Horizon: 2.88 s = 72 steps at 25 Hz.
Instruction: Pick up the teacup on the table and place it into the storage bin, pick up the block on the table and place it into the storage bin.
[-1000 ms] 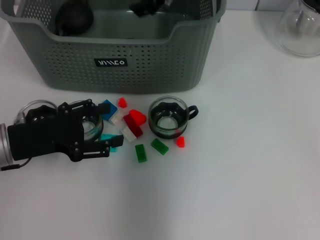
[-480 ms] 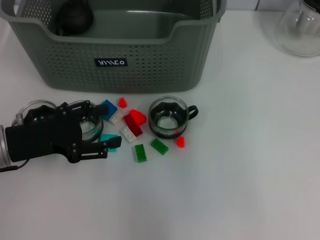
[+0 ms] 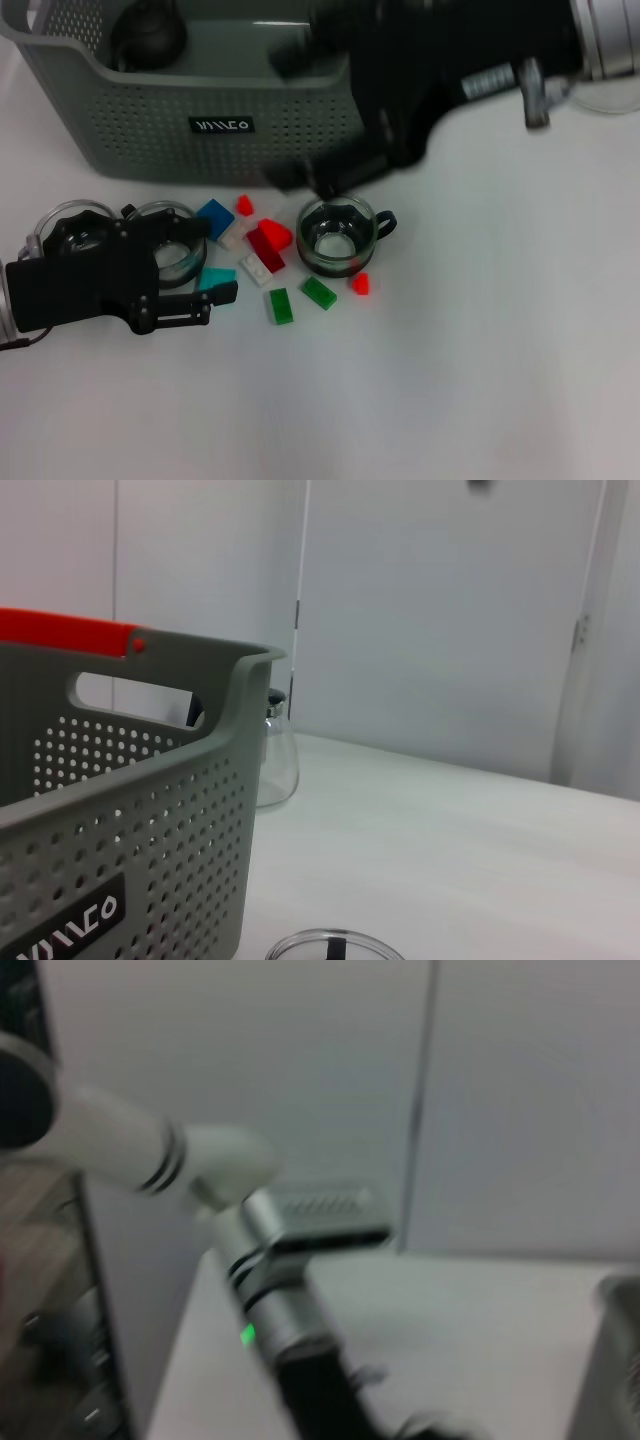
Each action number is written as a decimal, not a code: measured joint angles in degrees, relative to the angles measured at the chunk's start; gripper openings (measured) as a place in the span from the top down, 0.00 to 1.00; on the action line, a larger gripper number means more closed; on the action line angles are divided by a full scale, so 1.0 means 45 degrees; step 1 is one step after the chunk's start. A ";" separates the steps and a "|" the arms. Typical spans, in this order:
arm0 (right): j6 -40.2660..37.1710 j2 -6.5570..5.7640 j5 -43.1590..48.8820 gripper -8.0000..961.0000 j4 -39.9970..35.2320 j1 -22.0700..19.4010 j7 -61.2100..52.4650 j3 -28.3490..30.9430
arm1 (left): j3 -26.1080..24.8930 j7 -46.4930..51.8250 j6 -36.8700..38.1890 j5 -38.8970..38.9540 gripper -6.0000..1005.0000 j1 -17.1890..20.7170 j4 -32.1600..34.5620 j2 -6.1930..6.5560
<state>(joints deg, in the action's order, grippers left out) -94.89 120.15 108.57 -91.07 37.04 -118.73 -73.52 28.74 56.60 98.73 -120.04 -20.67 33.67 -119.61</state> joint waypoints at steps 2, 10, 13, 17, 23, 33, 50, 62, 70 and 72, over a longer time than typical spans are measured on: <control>-0.0840 -0.0001 0.0531 0.03 0.0471 0.0005 0.0023 0.0011 | 0.0025 -0.0248 -0.0001 -0.0022 0.16 0.0036 0.0000 -0.0001; -0.1804 0.0000 0.2772 0.05 0.1646 0.0580 -0.0515 -0.0133 | 0.0024 -0.0407 -0.0027 -0.0059 0.16 0.0086 0.0000 0.0032; -0.1915 0.0002 0.3670 0.05 0.2786 0.1282 -0.0766 -0.0484 | 0.0043 -0.0409 -0.0037 -0.0063 0.16 0.0086 -0.0001 -0.0005; -0.1386 0.0056 0.4918 0.06 0.4704 0.2400 -0.0906 -0.1171 | 0.0019 -0.0411 -0.0075 -0.0063 0.16 0.0082 -0.0018 -0.0039; 0.0540 0.0050 0.5468 0.07 0.6296 0.3269 -0.0756 -0.2346 | 0.0019 -0.0428 -0.0407 -0.0063 0.16 0.0050 -0.0301 -0.0004; 0.3347 0.0148 0.5716 0.09 0.7350 0.3662 -0.0587 -0.5254 | 0.0014 -0.0745 -0.0575 0.0024 0.16 0.0024 -0.0633 -0.0013; 0.5832 0.0213 0.5684 0.20 0.9084 0.4103 -0.0663 -0.7067 | 0.0000 -0.0743 -0.0573 0.0056 0.16 -0.0034 -0.0647 -0.0041; 0.6654 0.0272 0.5672 0.52 0.9146 0.4068 -0.0704 -0.7949 | -0.0001 -0.0730 -0.0672 0.0056 0.16 -0.0032 -0.0662 -0.0035; 0.6233 0.0187 0.5657 0.72 0.8818 0.3973 -0.0919 -0.8045 | -0.0001 -0.0711 -0.0672 0.0060 0.16 0.0036 -0.0668 -0.0041; 0.5858 0.0134 0.5657 0.78 0.8420 0.3866 -0.1132 -0.7934 | -0.0001 -0.0706 -0.0674 0.0063 0.16 0.0047 -0.0667 -0.0041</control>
<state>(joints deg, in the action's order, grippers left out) -68.53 120.75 134.03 -53.18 54.44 -123.82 -109.23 28.74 53.42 95.70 -119.76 -20.46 30.66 -119.80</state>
